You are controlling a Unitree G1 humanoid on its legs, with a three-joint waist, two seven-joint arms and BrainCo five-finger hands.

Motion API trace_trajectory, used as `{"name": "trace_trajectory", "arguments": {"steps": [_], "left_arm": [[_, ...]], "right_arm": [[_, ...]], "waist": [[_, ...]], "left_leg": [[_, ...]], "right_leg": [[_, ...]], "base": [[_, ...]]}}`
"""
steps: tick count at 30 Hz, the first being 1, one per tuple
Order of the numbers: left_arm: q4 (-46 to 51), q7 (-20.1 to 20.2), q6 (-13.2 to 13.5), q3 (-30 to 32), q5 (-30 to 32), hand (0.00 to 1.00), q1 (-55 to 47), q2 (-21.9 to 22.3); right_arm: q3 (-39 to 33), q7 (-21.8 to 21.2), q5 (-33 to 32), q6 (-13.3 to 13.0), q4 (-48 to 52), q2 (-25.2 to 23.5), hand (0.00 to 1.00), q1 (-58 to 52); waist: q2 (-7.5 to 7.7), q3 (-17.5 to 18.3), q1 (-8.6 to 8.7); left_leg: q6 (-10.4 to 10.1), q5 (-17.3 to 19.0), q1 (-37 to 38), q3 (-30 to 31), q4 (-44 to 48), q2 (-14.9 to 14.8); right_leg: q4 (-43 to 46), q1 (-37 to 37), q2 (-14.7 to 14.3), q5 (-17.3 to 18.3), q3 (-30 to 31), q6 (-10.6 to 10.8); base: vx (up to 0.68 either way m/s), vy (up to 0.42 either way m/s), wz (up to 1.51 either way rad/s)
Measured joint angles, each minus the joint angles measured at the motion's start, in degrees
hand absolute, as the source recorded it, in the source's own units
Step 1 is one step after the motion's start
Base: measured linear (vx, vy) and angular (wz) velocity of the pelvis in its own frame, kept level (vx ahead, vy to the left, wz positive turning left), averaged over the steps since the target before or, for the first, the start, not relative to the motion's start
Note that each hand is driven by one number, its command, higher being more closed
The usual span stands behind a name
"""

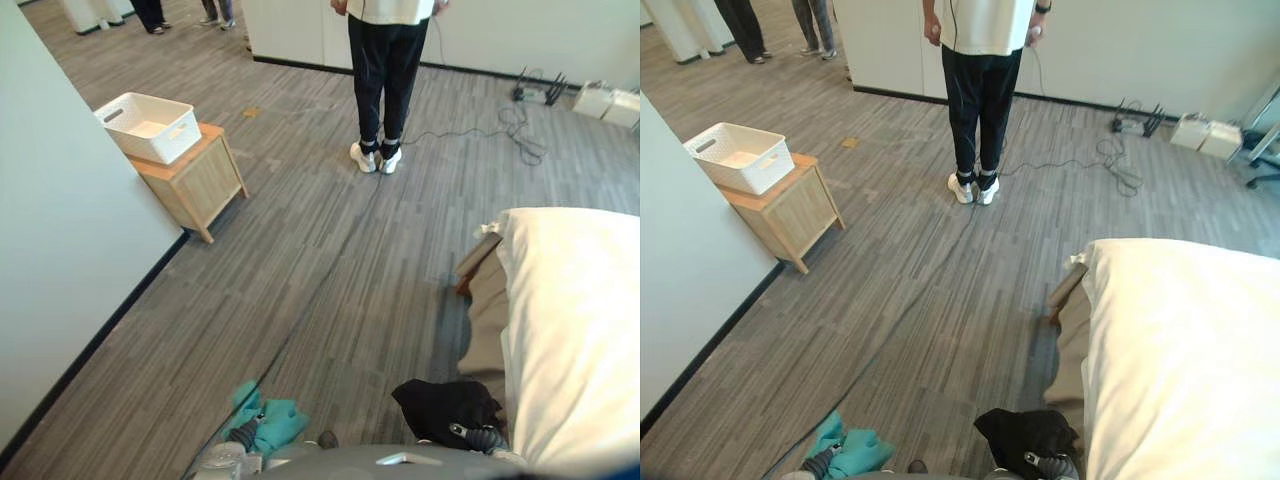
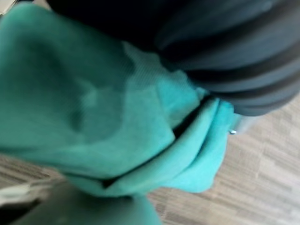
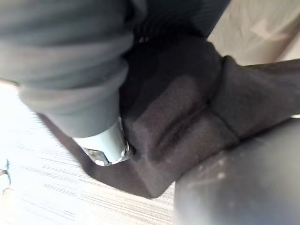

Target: Tidy the bed and pick cloth on bed and put in laundry

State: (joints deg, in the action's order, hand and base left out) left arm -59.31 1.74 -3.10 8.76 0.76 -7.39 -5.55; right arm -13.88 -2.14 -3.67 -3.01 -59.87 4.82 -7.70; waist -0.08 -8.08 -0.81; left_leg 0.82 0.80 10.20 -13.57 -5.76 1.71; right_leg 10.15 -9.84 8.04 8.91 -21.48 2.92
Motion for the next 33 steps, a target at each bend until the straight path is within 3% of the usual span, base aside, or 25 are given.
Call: {"name": "trace_trajectory", "arguments": {"steps": [4, 5, 11, 14, 17, 20, 22, 24, 28, 30, 33], "left_arm": [[1.9, 0.7, 0.0, 0.6, 0.0, 1.00, -1.0, -0.1], [1.8, 2.7, -0.4, 3.1, -0.1, 1.00, -2.6, -0.2], [1.8, 2.9, -0.4, 3.8, -0.9, 1.00, -2.6, 0.0], [1.6, 3.0, -0.3, 4.9, -5.5, 1.00, -3.3, 0.1], [1.1, 3.5, 0.5, 5.0, -12.1, 1.00, -3.0, 0.1], [1.8, 5.4, 2.7, 3.3, -20.3, 1.00, -2.4, 0.4], [4.8, 7.4, 5.6, -0.8, -27.6, 1.00, -2.0, 0.2], [7.5, 8.6, 6.7, -3.9, -29.9, 1.00, -0.8, 0.8], [11.1, 9.2, 10.6, -7.5, -30.0, 1.00, -0.5, 1.6], [12.0, 6.5, 14.5, -8.9, -26.3, 1.00, -1.2, 1.7], [14.6, 4.1, 19.9, -10.9, -26.0, 1.00, -4.2, 1.8]], "right_arm": [[1.2, -1.3, 0.6, 0.5, 0.9, -0.4, 1.00, 0.1], [1.3, -2.8, 2.9, 1.4, 1.4, -1.4, 1.00, 0.6], [1.1, -2.8, 2.7, 1.4, 1.4, -1.5, 1.00, 0.0], [1.1, -2.8, 0.3, 1.1, 1.4, -1.8, 1.00, -0.3], [1.1, -2.8, -3.1, -1.1, 1.6, -2.1, 1.00, -1.2], [1.6, -2.3, -6.4, -3.4, 2.3, -2.0, 1.00, -1.7], [4.1, -1.2, -9.2, -6.3, 5.2, -2.5, 1.00, -1.8], [5.5, -0.8, -11.4, -7.7, 7.3, -2.6, 1.00, -1.6], [5.9, 0.0, -14.3, -9.3, 8.9, -2.6, 1.00, 0.3], [6.4, -0.1, -15.3, -10.7, 10.2, -2.6, 1.00, 0.7], [8.9, -0.4, -15.6, -12.2, 13.4, -2.7, 1.00, -0.9]], "waist": [[0.95, 0.3, -0.21], [1.19, 2.9, 0.08], [1.38, 2.9, 0.33], [1.58, 2.8, 0.56], [1.61, 2.7, 1.34], [1.57, 2.7, 1.40], [1.55, 2.7, 1.82], [1.54, 2.7, 1.90], [1.54, 2.7, 1.38], [1.17, 2.5, 1.52], [1.21, 2.5, 1.27]], "left_leg": [[0.0, -0.1, 0.6, -0.1, 0.1, -0.1], [0.4, -2.2, -1.2, 0.4, -0.2, 0.2], [0.1, -2.0, -1.2, -1.3, -0.2, -0.2], [-0.1, -1.8, -1.2, -2.7, -0.3, -0.8], [-0.1, -1.8, -1.2, -3.1, -0.3, -1.0], [-0.2, -1.9, -1.5, -3.1, -0.3, -1.2], [-0.4, -2.4, -2.4, -1.2, -0.3, -0.9], [-0.4, -2.9, -3.1, 0.4, -0.3, -0.7], [-0.2, -3.4, -3.2, 1.8, -0.3, -0.6], [-0.2, -3.4, -3.3, 1.8, -0.3, -0.7], [-0.9, -2.6, -3.9, 1.4, 0.2, -1.0]], "right_leg": [[-1.5, -1.2, -0.4, 0.0, -0.1, 0.0], [-6.0, -1.5, -1.3, -1.4, -1.4, 0.0], [-6.3, -1.0, -1.5, -1.5, -0.3, -0.2], [-6.3, -0.6, -2.0, -1.8, 0.5, -0.7], [-6.4, -0.7, -2.3, -1.8, 0.6, -0.7], [-6.4, -0.7, -2.4, -1.8, 0.5, -0.8], [-6.1, -0.5, -2.3, -1.5, -0.7, -1.1], [-6.1, -0.5, -2.1, -1.4, -2.4, -1.1], [-6.0, -0.8, -2.1, -1.3, -3.8, -1.2], [-6.0, -0.7, -2.2, -1.2, -3.7, -1.3], [-5.7, 0.0, -2.4, -0.8, -2.8, -1.4]], "base": [[0.07, -0.071, 0.00], [0.00, 0.000, 0.00], [0.00, 0.000, -0.09], [-0.01, -0.029, -0.29], [0.00, -0.043, -0.04], [-0.01, -0.020, 0.03], [-0.04, -0.033, 0.31], [-0.03, -0.029, 0.52], [-0.01, -0.019, 0.21], [0.00, 0.000, 0.00], [-0.01, -0.017, -0.06]]}}
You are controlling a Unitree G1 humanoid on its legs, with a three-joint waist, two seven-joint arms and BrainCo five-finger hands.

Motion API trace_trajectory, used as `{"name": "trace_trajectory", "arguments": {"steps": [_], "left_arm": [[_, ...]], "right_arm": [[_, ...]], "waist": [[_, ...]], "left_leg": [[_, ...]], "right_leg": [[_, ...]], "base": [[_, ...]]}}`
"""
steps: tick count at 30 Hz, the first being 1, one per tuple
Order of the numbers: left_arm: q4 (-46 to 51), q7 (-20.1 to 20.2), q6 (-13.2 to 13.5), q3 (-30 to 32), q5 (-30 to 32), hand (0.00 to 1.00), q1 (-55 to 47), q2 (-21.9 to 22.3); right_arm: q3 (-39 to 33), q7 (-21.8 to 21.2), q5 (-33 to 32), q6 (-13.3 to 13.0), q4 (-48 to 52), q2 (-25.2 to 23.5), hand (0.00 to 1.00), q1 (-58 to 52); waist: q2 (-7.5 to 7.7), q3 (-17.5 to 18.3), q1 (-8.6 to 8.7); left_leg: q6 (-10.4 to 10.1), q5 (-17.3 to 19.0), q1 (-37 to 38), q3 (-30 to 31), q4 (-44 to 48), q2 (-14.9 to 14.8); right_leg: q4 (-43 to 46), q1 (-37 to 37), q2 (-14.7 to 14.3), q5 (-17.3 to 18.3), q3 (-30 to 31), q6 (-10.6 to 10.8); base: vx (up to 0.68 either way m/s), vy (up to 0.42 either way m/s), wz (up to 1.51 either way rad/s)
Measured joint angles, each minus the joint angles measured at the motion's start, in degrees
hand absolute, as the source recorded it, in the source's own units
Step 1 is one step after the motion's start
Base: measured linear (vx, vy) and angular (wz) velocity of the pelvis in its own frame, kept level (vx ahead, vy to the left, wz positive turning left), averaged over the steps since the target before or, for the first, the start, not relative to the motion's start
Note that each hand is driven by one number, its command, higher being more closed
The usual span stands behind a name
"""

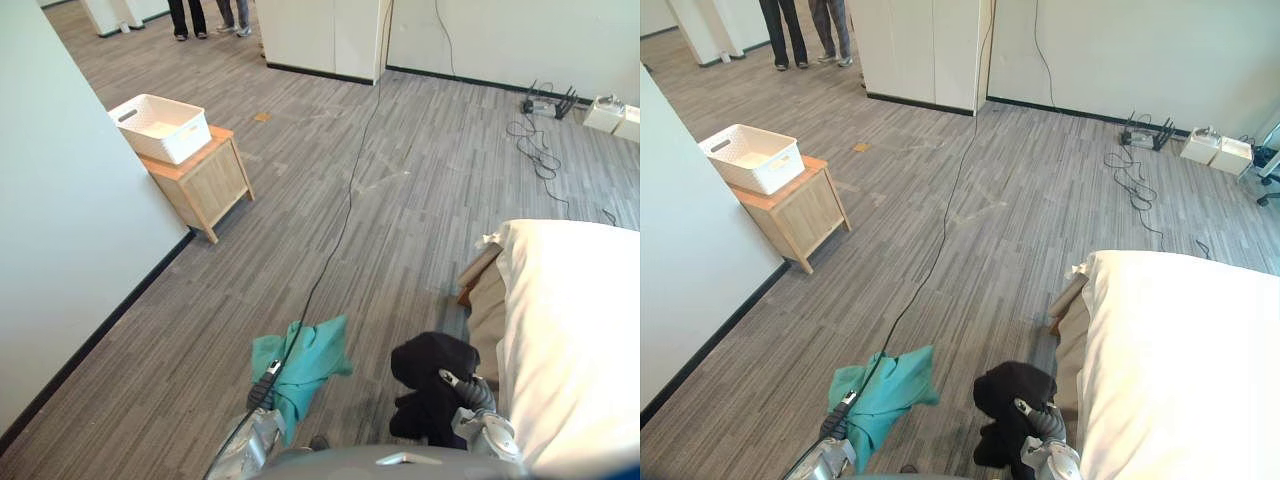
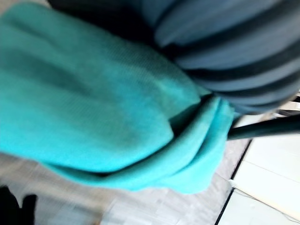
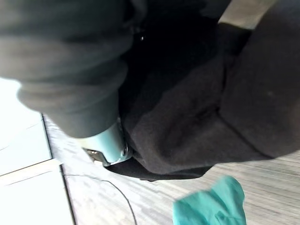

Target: Tidy the bed and pick cloth on bed and put in laundry

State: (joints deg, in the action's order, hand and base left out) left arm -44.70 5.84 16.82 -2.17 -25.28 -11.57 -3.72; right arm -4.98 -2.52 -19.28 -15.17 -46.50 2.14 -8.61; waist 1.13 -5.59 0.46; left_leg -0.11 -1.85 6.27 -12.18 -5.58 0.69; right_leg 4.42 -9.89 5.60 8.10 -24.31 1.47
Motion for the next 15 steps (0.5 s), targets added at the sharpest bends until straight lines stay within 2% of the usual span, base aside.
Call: {"name": "trace_trajectory", "arguments": {"steps": [1, 2, 3, 4, 7, 8, 9, 10, 12, 13, 14, 15], "left_arm": [[1.6, 0.0, 2.1, -0.1, -0.3, 1.00, -0.8, 0.0], [2.5, -0.1, 2.9, -0.1, -0.6, 1.00, -0.8, 0.0], [4.3, -0.5, 3.9, 0.0, -1.4, 1.00, -0.8, 0.0], [5.9, -1.2, 3.9, 0.0, -2.8, 1.00, -0.8, 0.3], [8.1, -1.4, 3.8, -0.6, -5.1, 1.00, -0.9, 1.5], [8.3, -1.5, 3.8, -1.2, -5.3, 1.00, -1.0, 1.5], [9.0, -2.1, 3.8, -2.4, -5.5, 1.00, -1.1, 1.5], [10.4, -2.6, 3.8, -2.5, -5.5, 1.00, -1.1, 1.6], [12.2, -3.9, 3.9, -2.5, -5.5, 1.00, -0.4, 1.3], [12.6, -4.2, 3.9, -2.5, -5.5, 1.00, -0.2, 1.0], [13.3, -4.6, 3.9, -2.5, -5.6, 1.00, 0.0, 0.8], [13.6, -4.7, 3.9, -2.8, -5.6, 1.00, -0.6, 0.9]], "right_arm": [[1.4, 0.0, 0.1, -0.4, 1.6, 0.0, 1.00, -0.7], [2.0, 0.0, 0.2, -0.4, 2.4, -0.1, 1.00, -0.8], [3.2, 0.0, 0.3, -0.5, 3.4, -0.1, 1.00, -0.8], [3.7, 0.0, 0.3, -0.6, 5.0, 0.1, 1.00, -1.0], [3.7, -0.3, 0.4, -1.0, 8.5, 0.8, 1.00, -2.6], [3.7, -0.5, 0.5, -1.2, 8.7, 1.0, 1.00, -2.8], [3.5, -0.8, 0.6, -1.1, 8.8, 1.4, 1.00, -2.8], [3.3, -0.9, 1.6, -1.1, 9.3, 1.4, 1.00, -2.9], [3.8, -1.5, 3.0, -0.9, 10.6, 1.0, 1.00, -3.1], [4.1, -1.7, 3.4, -0.8, 10.7, 0.6, 1.00, -3.1], [5.4, -1.9, 4.5, -0.7, 10.9, 0.2, 1.00, -3.0], [6.1, -2.1, 5.0, -0.7, 11.5, 0.6, 1.00, -3.2]], "waist": [[0.42, -0.1, -0.01], [0.90, -0.5, -0.15], [1.64, -1.9, -0.62], [1.38, -3.1, -1.05], [-0.51, -4.9, -1.56], [-0.91, -4.9, -1.57], [-2.42, -4.7, -1.51], [-2.99, -4.6, -0.98], [-2.84, -5.0, -0.91], [-2.14, -5.6, -1.05], [-1.65, -6.0, -1.62], [-2.06, -6.1, -1.50]], "left_leg": [[0.0, 1.4, -2.0, -0.2, 3.1, -0.4], [-0.4, 2.7, -3.9, -0.5, 6.9, -0.8], [-0.9, 5.0, -8.2, -1.8, 16.4, -1.9], [-0.6, 7.0, -11.9, -2.9, 26.9, -4.0], [-1.1, 8.1, -14.3, -2.2, 38.8, -6.4], [-1.6, 9.0, -14.0, -1.6, 38.6, -6.3], [-2.0, 10.3, -12.1, -0.6, 35.2, -5.9], [-1.8, 10.7, -9.6, 0.0, 29.6, -5.0], [-1.4, 10.3, -9.3, 0.0, 27.8, -4.3], [-1.1, 11.8, -10.5, -0.1, 29.1, -4.1], [-1.0, 13.0, -11.0, 0.5, 25.6, -3.2], [-1.8, 11.0, -12.2, 0.7, 22.3, -3.6]], "right_leg": [[0.7, 1.4, 0.2, 0.4, 0.3, -0.2], [1.0, 1.9, 0.4, 0.4, 0.5, -0.3], [1.4, 1.9, 0.5, 0.4, 1.4, -0.5], [1.6, 1.0, 0.0, 0.4, 2.2, -0.7], [1.7, -2.1, -0.6, 0.6, 4.9, -1.2], [1.7, -2.0, -0.7, 0.6, 5.6, -1.2], [2.2, -1.6, -0.8, 0.7, 6.7, -1.3], [2.3, -0.8, -0.7, 0.7, 7.9, -1.2], [0.8, -0.6, -0.4, 0.1, 8.5, -1.0], [-0.1, -1.0, 0.0, 0.2, 8.7, -1.5], [-1.0, -1.8, 0.8, 0.1, 9.4, -1.5], [-1.1, -2.1, 0.8, 0.5, 9.4, -0.9]], "base": [[0.03, -0.024, -0.09], [0.04, -0.056, -0.17], [0.03, -0.082, -0.34], [0.00, -0.078, -0.39], [0.02, 0.008, -0.50], [0.03, 0.089, -0.64], [0.05, 0.104, -0.49], [0.06, 0.097, -0.36], [0.04, 0.075, -0.05], [0.03, 0.110, -0.13], [0.03, 0.114, -0.17], [0.06, 0.162, -0.17]]}}
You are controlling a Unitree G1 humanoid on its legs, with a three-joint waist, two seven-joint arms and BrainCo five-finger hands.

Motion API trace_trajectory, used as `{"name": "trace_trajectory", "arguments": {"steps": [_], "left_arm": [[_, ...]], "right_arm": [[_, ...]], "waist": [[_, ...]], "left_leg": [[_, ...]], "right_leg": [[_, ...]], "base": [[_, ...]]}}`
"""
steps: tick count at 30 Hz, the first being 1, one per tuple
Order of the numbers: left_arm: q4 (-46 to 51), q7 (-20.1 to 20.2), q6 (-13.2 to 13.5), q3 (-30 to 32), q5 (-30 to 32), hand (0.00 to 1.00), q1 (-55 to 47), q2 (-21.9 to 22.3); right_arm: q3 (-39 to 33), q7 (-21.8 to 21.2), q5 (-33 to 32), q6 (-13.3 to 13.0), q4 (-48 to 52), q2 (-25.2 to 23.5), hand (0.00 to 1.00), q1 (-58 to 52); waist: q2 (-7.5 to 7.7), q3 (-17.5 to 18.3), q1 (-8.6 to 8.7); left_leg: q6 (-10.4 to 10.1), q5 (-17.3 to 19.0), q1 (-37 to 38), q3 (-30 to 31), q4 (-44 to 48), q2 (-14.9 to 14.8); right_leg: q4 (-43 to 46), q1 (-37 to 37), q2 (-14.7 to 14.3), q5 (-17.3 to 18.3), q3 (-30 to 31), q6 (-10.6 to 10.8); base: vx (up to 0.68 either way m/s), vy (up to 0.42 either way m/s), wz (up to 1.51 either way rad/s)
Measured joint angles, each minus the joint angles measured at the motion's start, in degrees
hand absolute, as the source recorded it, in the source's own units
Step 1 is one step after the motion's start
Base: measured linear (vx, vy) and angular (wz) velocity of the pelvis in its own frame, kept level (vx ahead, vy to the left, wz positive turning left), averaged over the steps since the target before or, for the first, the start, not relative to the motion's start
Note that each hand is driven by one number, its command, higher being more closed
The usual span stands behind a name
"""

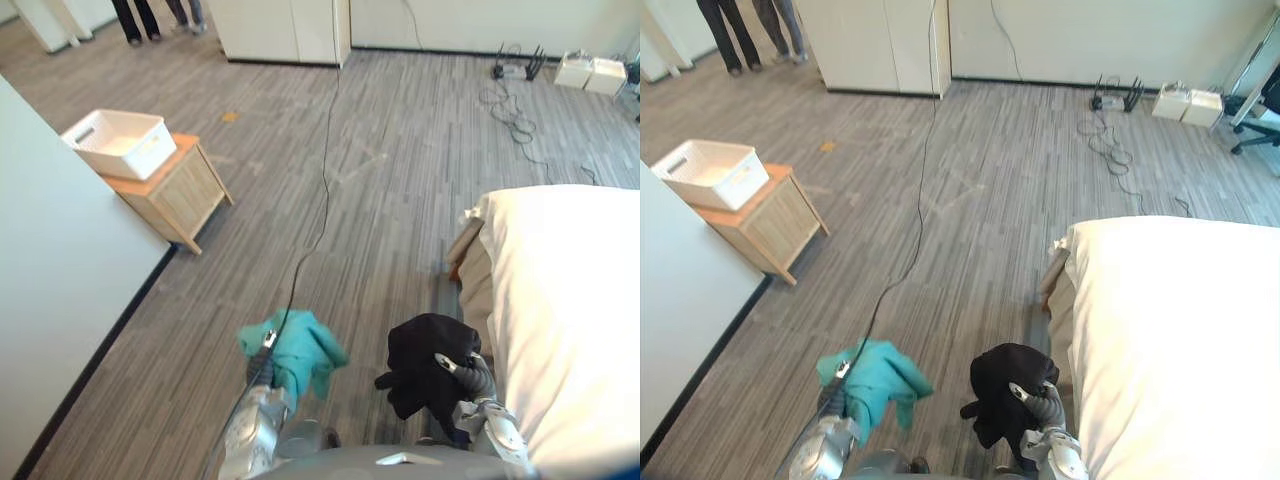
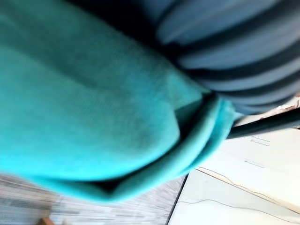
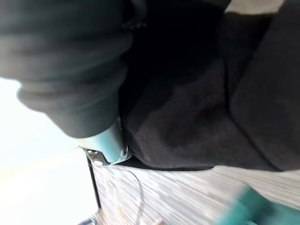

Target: Tidy the bed and pick cloth on bed and put in laundry

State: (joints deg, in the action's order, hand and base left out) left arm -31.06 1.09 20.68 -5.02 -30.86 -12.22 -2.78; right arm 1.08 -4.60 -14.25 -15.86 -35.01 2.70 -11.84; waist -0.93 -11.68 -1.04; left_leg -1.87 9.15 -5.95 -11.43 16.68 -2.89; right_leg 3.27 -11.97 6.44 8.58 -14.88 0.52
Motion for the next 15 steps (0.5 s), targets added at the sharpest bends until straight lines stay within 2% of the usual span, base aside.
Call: {"name": "trace_trajectory", "arguments": {"steps": [1, 2, 3, 4, 6, 7, 8, 9, 10, 11, 12, 13, 15], "left_arm": [[0.0, -0.1, 0.0, -1.3, -0.2, 1.00, -0.8, 0.0], [0.0, 0.1, -0.5, -2.4, -0.6, 1.00, -1.9, -0.2], [0.0, 0.4, -1.2, -2.9, -1.7, 1.00, -2.5, -0.2], [-0.1, 0.8, -2.2, -3.0, -2.5, 1.00, -2.6, 0.0], [-0.4, 1.1, -3.7, -3.2, -3.6, 1.00, -3.2, 0.3], [-1.6, 1.2, -4.5, -3.4, -3.5, 1.00, -3.5, 0.4], [-2.1, 1.2, -4.6, -3.4, -3.5, 1.00, -3.9, 0.3], [-2.4, 1.4, -4.6, -3.3, -3.4, 1.00, -4.8, 0.1], [-2.4, 1.6, -4.5, -3.3, -3.3, 1.00, -5.7, -0.9], [-2.4, 1.6, -4.5, -3.3, -3.3, 1.00, -6.0, -1.2], [-2.6, 1.5, -4.4, -3.4, -3.2, 1.00, -6.7, -1.5], [-3.0, 1.5, -4.1, -3.5, -3.2, 1.00, -7.0, -1.6], [-3.8, 1.5, -3.7, -4.1, -3.3, 1.00, -6.1, -2.1]], "right_arm": [[0.3, -0.2, 0.0, 0.0, 0.4, 0.6, 1.00, -0.9], [1.1, -0.2, 0.0, 0.8, 0.1, 0.7, 1.00, -2.0], [1.9, -0.2, 0.0, 1.1, 0.1, 0.9, 1.00, -2.4], [2.1, -0.2, 0.0, 1.4, 0.1, 0.7, 1.00, -2.1], [2.0, -0.2, 0.0, 1.8, 0.0, 0.6, 1.00, -2.6], [2.1, -0.3, 0.0, 2.1, 0.1, 0.3, 1.00, -3.1], [2.1, -0.3, 0.0, 2.2, 0.1, 0.1, 1.00, -3.9], [2.5, -0.5, 0.0, 2.2, 0.1, -0.3, 1.00, -4.4], [3.2, -0.8, 0.0, 2.2, 0.2, -0.5, 1.00, -5.3], [3.3, -0.9, 0.0, 2.2, 0.2, -0.5, 1.00, -5.6], [3.6, -1.2, 0.0, 2.1, 0.2, -0.4, 1.00, -6.3], [3.7, -1.3, 0.0, 2.1, 0.7, -0.1, 1.00, -6.8], [4.2, -1.2, -0.2, 1.7, 2.3, 0.4, 1.00, -6.8]], "waist": [[-0.55, 0.1, -0.04], [-1.08, 0.9, -0.79], [0.12, 1.9, -1.06], [0.51, 2.3, -1.74], [0.38, 2.5, -1.51], [0.48, 2.9, -1.70], [0.77, 3.1, -1.68], [1.80, 3.4, -1.65], [2.72, 3.7, -1.36], [2.77, 3.7, -1.35], [3.09, 3.7, -1.11], [3.10, 3.8, -0.60], [2.84, 3.5, 1.13]], "left_leg": [[0.3, -4.2, -1.2, -0.2, -2.2, -0.9], [2.8, -4.2, -0.3, -1.0, -1.5, -0.2], [3.6, -2.7, -0.4, -1.6, -1.4, 1.4], [5.0, -1.4, -0.4, -2.1, -1.4, 2.9], [6.2, -0.5, 0.0, -2.2, -1.7, 4.1], [7.2, 0.0, 2.1, -1.8, -2.9, 5.0], [7.8, 0.3, 3.1, -1.7, -3.2, 5.4], [8.4, 1.0, 5.2, -1.1, -4.0, 6.4], [8.9, 2.1, 9.0, 0.4, -5.8, 7.8], [9.2, 2.3, 9.8, 0.9, -6.2, 8.1], [9.6, 3.4, 12.9, 2.4, -6.8, 8.3], [9.6, 3.9, 14.5, 3.5, -7.4, 8.1], [9.7, 4.3, 17.6, 6.7, -9.2, 7.2]], "right_leg": [[0.2, -0.1, -0.7, 0.7, 0.0, 1.1], [0.9, -0.9, 0.5, 1.8, 0.5, 2.5], [1.8, -0.7, 2.3, 2.7, 0.7, 3.5], [3.7, 0.1, 3.7, 2.9, 1.3, 4.6], [9.5, 2.5, 5.2, 3.2, 3.1, 5.3], [19.6, 5.9, 6.5, 3.3, 5.2, 6.3], [25.2, 7.8, 7.1, 2.9, 6.3, 6.9], [33.7, 11.1, 8.4, 0.5, 7.7, 8.8], [45.7, 15.7, 10.4, -5.0, 8.9, 9.5], [48.2, 16.6, 10.7, -5.3, 8.9, 9.3], [55.2, 19.2, 11.2, -3.3, 7.5, 7.0], [58.0, 21.1, 11.0, -1.0, 5.8, 5.1], [55.5, 26.5, 8.9, 3.2, 2.4, 4.1]], "base": [[0.09, 0.160, -0.10], [0.19, 0.219, -0.04], [0.27, 0.220, -0.06], [0.34, 0.226, 0.00], [0.31, 0.199, 0.16], [0.29, 0.199, 0.31], [0.37, 0.203, 0.29], [0.37, 0.110, 0.34], [0.40, 0.083, 0.32], [0.35, 0.040, 0.41], [0.37, 0.002, 0.35], [0.35, -0.013, 0.64], [0.44, -0.075, 0.87]]}}
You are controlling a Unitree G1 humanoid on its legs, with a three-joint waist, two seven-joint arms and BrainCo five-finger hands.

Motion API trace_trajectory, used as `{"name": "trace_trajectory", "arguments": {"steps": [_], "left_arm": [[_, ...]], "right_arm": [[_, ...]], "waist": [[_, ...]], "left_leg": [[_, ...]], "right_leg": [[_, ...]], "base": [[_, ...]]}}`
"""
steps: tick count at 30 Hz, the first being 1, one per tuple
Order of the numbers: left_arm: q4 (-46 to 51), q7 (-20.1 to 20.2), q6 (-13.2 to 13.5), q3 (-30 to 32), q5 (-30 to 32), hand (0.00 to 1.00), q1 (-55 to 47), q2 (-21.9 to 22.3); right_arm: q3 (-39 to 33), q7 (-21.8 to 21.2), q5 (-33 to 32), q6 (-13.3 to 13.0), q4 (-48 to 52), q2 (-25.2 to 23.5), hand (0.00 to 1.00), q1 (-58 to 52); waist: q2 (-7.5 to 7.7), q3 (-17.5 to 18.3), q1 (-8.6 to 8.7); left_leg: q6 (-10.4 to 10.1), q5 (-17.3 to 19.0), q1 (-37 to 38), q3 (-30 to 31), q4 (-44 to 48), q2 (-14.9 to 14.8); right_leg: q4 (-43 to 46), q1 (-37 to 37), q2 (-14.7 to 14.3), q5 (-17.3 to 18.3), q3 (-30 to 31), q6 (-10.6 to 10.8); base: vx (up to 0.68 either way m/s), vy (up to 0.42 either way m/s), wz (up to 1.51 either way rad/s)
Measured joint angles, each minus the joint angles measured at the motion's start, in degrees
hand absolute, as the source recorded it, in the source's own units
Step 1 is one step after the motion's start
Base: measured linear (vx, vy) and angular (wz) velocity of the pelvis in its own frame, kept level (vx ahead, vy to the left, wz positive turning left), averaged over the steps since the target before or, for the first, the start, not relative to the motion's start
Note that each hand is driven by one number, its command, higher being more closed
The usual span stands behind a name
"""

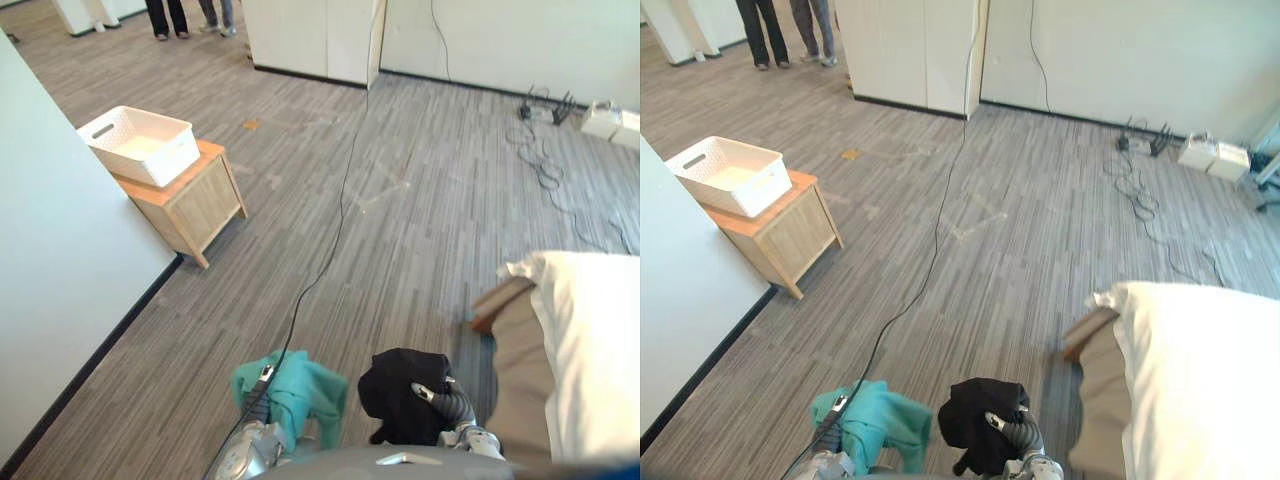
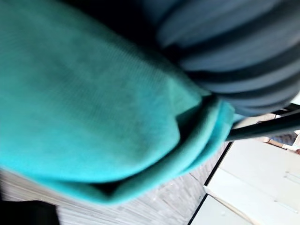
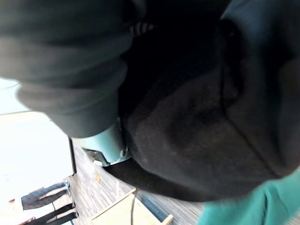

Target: Tidy the bed and pick cloth on bed and put in laundry

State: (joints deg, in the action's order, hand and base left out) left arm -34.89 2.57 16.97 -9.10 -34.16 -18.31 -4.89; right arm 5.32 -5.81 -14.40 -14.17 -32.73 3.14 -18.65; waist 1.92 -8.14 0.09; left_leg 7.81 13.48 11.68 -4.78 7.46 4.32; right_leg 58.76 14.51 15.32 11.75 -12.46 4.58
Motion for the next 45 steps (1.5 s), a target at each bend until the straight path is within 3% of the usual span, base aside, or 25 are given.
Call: {"name": "trace_trajectory", "arguments": {"steps": [3, 5, 7, 8, 9, 11, 14, 16, 17, 18, 21, 22, 23, 26, 28, 30, 32, 33, 35, 36, 37, 39, 41, 43, 45], "left_arm": [[-0.1, 0.1, 0.0, -0.2, 0.0, 1.00, 2.6, 0.0], [0.1, 0.1, 0.0, -0.3, 0.0, 1.00, 4.5, -0.5], [1.9, 0.1, 0.0, -0.4, 0.2, 1.00, 4.4, -0.6], [1.9, 0.1, -0.1, -0.3, 0.2, 1.00, 3.8, -0.7], [1.6, 0.0, -0.3, -0.6, 0.3, 1.00, 3.5, 0.4], [1.7, 0.2, -0.2, -2.2, 1.2, 1.00, 3.9, 0.8], [1.6, 1.3, -0.2, -2.5, 1.5, 1.00, 3.7, 1.2], [1.1, 2.5, -0.2, -2.2, 1.0, 1.00, 3.1, 1.5], [0.3, 3.9, 0.0, -1.9, 1.0, 1.00, 2.9, 1.9], [0.4, 4.7, 0.4, -1.5, 1.3, 1.00, 3.0, 2.3], [1.9, 4.7, 1.1, -1.6, 2.3, 1.00, 2.2, 2.3], [4.2, 4.7, 1.6, -1.6, 2.3, 1.00, 0.8, 2.2], [4.5, 4.7, 1.7, -1.6, 2.3, 1.00, 0.7, 2.2], [6.3, 3.9, 2.7, -2.1, 2.2, 1.00, 0.2, 2.1], [6.7, 2.5, 3.4, -3.7, 2.0, 1.00, 0.9, 2.7], [6.6, 1.8, 3.4, -5.3, 1.6, 1.00, 1.6, 2.8], [6.2, 1.7, 3.4, -5.6, 1.5, 1.00, 1.8, 2.6], [5.7, 1.3, 3.4, -5.7, 1.5, 1.00, 2.6, 2.4], [5.6, 0.8, 3.4, -6.6, 1.5, 1.00, 3.7, 2.2], [5.6, 0.8, 3.4, -6.7, 1.5, 1.00, 4.2, 1.9], [5.6, 0.5, 3.4, -7.3, 1.6, 1.00, 4.2, 1.9], [5.6, -1.4, 3.4, -8.9, 1.6, 1.00, 3.9, 1.1], [5.8, -2.7, 3.4, -9.6, 1.6, 1.00, 4.0, 1.0], [6.1, -3.7, 3.4, -10.1, 1.6, 1.00, 5.1, 0.6], [6.1, -3.9, 3.2, -10.4, 1.7, 1.00, 6.2, 0.1]], "right_arm": [[0.1, 1.1, -0.8, -1.2, 0.3, 2.1, 1.00, 0.4], [0.1, 1.7, -2.3, -2.3, 0.5, 1.5, 1.00, 0.3], [1.0, 1.4, -2.7, -3.1, 1.0, 0.8, 1.00, -0.4], [0.9, 1.0, -3.0, -3.0, 1.3, 0.6, 1.00, -0.7], [0.0, 0.5, -3.4, -3.0, 1.9, 1.4, 1.00, 0.2], [-0.4, 0.6, -3.5, -3.0, 1.9, 2.0, 1.00, 2.5], [0.8, 0.3, -3.5, -2.8, 1.9, 1.4, 1.00, 4.0], [1.5, -0.4, -3.5, -2.5, 1.4, 1.7, 1.00, 5.3], [2.0, -0.9, -3.5, -2.5, 1.3, 2.1, 1.00, 6.2], [1.8, -1.4, -3.5, -2.5, 1.0, 2.7, 1.00, 6.6], [1.8, -3.0, -3.6, -2.3, -0.2, 3.9, 1.00, 7.8], [1.7, -3.1, -3.7, -2.3, -0.2, 4.2, 1.00, 8.1], [1.6, -3.2, -3.8, -2.3, -0.2, 4.3, 1.00, 8.1], [1.4, -3.6, -4.1, -1.8, 1.2, 4.4, 1.00, 7.4], [0.7, -3.9, -3.9, -1.8, 1.5, 4.3, 1.00, 6.2], [0.8, -3.7, -3.8, -1.8, 1.5, 4.3, 1.00, 5.0], [1.1, -3.0, -3.8, -1.5, 1.1, 3.9, 1.00, 4.6], [1.1, -2.8, -3.8, -1.2, 0.8, 3.8, 1.00, 4.7], [1.1, -2.9, -3.8, -0.7, 0.8, 3.5, 1.00, 4.7], [1.1, -2.9, -3.8, -0.4, 0.8, 3.3, 1.00, 4.6], [1.1, -3.1, -3.6, -0.3, 0.7, 2.5, 1.00, 4.1], [1.7, -3.8, -3.2, -0.4, 0.7, 1.9, 1.00, 3.3], [2.3, -4.5, -3.2, -0.6, 0.7, 1.7, 1.00, 2.5], [2.4, -4.7, -3.3, -2.0, 0.7, 1.7, 1.00, 2.5], [2.4, -4.7, -3.4, -2.6, 0.0, 2.0, 1.00, 2.9]], "waist": [[-2.28, -1.6, 2.10], [-2.19, -1.8, 2.20], [-0.33, -2.2, 2.05], [0.09, -2.4, 1.98], [-2.17, -3.2, 1.87], [-4.11, -3.9, 2.13], [-4.59, -3.9, 1.96], [-6.36, -4.0, 1.69], [-7.40, -4.1, 0.77], [-8.14, -4.6, 0.42], [-6.64, -5.8, -1.61], [-6.36, -6.0, -2.84], [-6.27, -6.1, -3.02], [-5.26, -6.5, -3.10], [-5.34, -6.5, -2.48], [-5.25, -6.3, -2.81], [-4.10, -5.3, -2.86], [-2.37, -4.0, -2.67], [-1.49, -3.1, -2.89], [-1.08, -3.0, -2.65], [-0.35, -3.0, -2.49], [-0.95, -2.7, -1.78], [-1.55, -2.2, -0.23], [-1.86, -2.4, 1.41], [-2.97, -3.0, 2.37]], "left_leg": [[-0.1, 0.0, 3.0, 4.9, -0.2, -4.3], [-2.0, 0.4, 4.5, 6.5, -0.2, -5.5], [-8.1, 3.8, 8.3, 5.8, -0.5, -5.1], [-8.9, 4.8, 9.8, 5.5, -0.4, -5.4], [-9.6, 5.1, 11.4, 5.0, -0.1, -7.3], [-11.3, 2.2, 11.3, 5.2, 1.8, -9.6], [-11.8, -3.4, 7.7, 5.4, 15.6, -12.0], [-15.7, -13.6, 1.2, 5.7, 31.1, -14.5], [-16.2, -17.9, -4.7, 5.7, 42.7, -16.6], [-14.3, -14.9, -11.1, 4.9, 54.7, -17.8], [-11.6, -9.3, -21.5, 3.4, 61.5, -14.4], [-11.5, -6.7, -24.9, 2.9, 55.1, -11.4], [-11.6, -6.3, -25.3, 2.7, 53.2, -10.9], [-11.6, -5.8, -25.4, -1.0, 23.0, -6.1], [-12.4, -13.9, -23.6, -2.9, 0.2, -4.1], [-11.3, -16.6, -23.8, -3.4, -3.4, -4.5], [-4.5, -21.5, -23.9, -5.6, -1.1, -3.7], [-2.5, -18.2, -23.7, -6.5, 0.0, -2.1], [-1.2, -15.5, -22.2, -7.3, 0.3, -1.2], [-0.9, -13.8, -20.5, -7.2, 0.4, -0.6], [-0.3, -11.0, -15.9, -7.1, -0.6, 0.5], [0.0, -7.4, -10.3, -5.7, -0.9, 0.8], [0.2, -5.5, -6.4, -3.4, -1.6, 0.8], [0.6, -3.7, -1.9, 0.3, -2.3, -0.2], [0.2, -3.5, 0.0, 4.5, -1.8, -2.3]], "right_leg": [[-21.4, 2.7, -7.7, 0.7, -2.4, -1.3], [-38.2, 3.2, -9.4, -5.6, -2.7, -1.5], [-54.6, 2.5, -8.4, -14.8, -2.9, -1.1], [-53.4, 2.2, -8.0, -20.7, -3.0, -4.5], [-49.0, 2.4, -8.8, -22.1, -4.5, -8.0], [-42.7, 3.1, -9.5, -16.7, -6.2, -9.4], [-36.3, 1.2, -10.5, -8.7, -7.6, -10.7], [-38.7, -3.3, -13.7, -6.1, -7.6, -10.5], [-42.4, -7.0, -16.0, -5.8, -7.1, -10.6], [-45.2, -10.7, -17.6, -5.4, -6.6, -11.3], [-49.4, -17.9, -18.0, -4.0, -3.9, -12.6], [-50.8, -20.5, -17.8, -3.4, -2.3, -13.5], [-50.9, -21.0, -17.7, -3.2, -2.0, -13.5], [-53.2, -25.7, -16.5, -1.8, 0.4, -11.9], [-55.9, -29.6, -16.9, -0.5, 0.9, -9.3], [-56.3, -32.2, -17.3, 2.0, 1.2, -7.3], [-53.6, -33.1, -15.7, 5.8, 2.7, -5.2], [-48.2, -30.9, -13.3, 6.9, 3.5, -3.1], [-34.7, -25.0, -10.9, 5.4, 4.5, -0.2], [-26.1, -22.1, -9.5, 2.8, 4.6, 3.4], [-11.4, -16.3, -6.8, -4.6, 4.6, 5.1], [-1.0, -11.7, -4.8, -2.4, 2.9, 1.0], [0.3, -8.5, -4.5, 0.1, 0.8, 0.0], [-8.9, -3.0, -5.3, 4.0, -0.8, -1.0], [-25.1, -1.4, -7.7, 2.6, -1.4, -0.5]], "base": [[0.45, -0.146, 0.94], [0.49, -0.213, 0.98], [0.59, -0.321, 0.69], [0.64, -0.370, 0.35], [0.41, -0.242, 0.17], [0.52, -0.339, 0.24], [0.52, -0.358, 0.11], [0.41, -0.241, -0.15], [0.41, -0.172, -0.16], [0.41, -0.156, -0.16], [0.38, -0.135, -0.49], [0.31, -0.111, -0.61], [0.31, -0.075, -0.69], [0.40, -0.024, -0.41], [0.52, 0.049, -0.16], [0.51, 0.110, -0.19], [0.63, 0.159, -0.23], [0.45, 0.099, -0.14], [0.57, 0.152, -0.12], [0.67, 0.197, -0.15], [0.56, 0.152, -0.12], [0.53, 0.121, 0.04], [0.52, 0.051, 0.54], [0.53, -0.057, 0.91], [0.52, -0.135, 1.14]]}}
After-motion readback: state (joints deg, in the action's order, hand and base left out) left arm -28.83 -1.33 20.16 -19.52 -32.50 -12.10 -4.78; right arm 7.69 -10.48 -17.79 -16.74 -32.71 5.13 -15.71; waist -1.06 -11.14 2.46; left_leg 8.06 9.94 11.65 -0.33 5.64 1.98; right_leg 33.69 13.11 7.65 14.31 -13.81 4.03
